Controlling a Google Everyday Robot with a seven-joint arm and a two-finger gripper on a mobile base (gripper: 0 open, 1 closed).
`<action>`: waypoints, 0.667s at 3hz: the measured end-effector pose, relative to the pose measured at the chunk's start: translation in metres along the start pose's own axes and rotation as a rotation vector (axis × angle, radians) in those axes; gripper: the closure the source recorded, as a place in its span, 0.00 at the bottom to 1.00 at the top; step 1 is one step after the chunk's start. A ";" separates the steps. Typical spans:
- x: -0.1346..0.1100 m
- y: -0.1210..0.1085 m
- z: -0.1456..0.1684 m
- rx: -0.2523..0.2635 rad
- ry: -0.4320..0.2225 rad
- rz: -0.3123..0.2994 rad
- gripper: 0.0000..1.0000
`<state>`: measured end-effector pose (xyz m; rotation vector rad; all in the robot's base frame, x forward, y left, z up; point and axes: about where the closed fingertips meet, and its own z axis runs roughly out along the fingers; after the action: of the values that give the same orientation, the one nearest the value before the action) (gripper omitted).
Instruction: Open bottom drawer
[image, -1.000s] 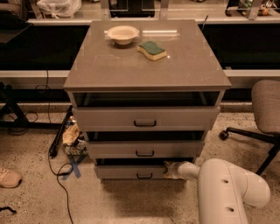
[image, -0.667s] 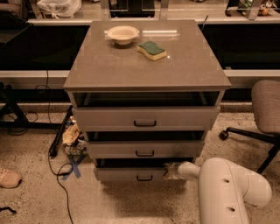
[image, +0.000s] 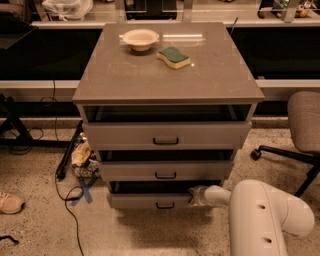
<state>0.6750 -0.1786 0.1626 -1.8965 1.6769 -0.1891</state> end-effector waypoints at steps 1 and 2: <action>0.000 0.003 -0.002 -0.002 0.002 0.004 1.00; 0.001 0.009 -0.005 -0.005 0.006 0.012 1.00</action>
Offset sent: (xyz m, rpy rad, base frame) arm -0.0764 -0.0269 -0.0012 -0.0091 0.0568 -0.0910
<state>0.6649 -0.1819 0.1619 -1.8909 1.6937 -0.1871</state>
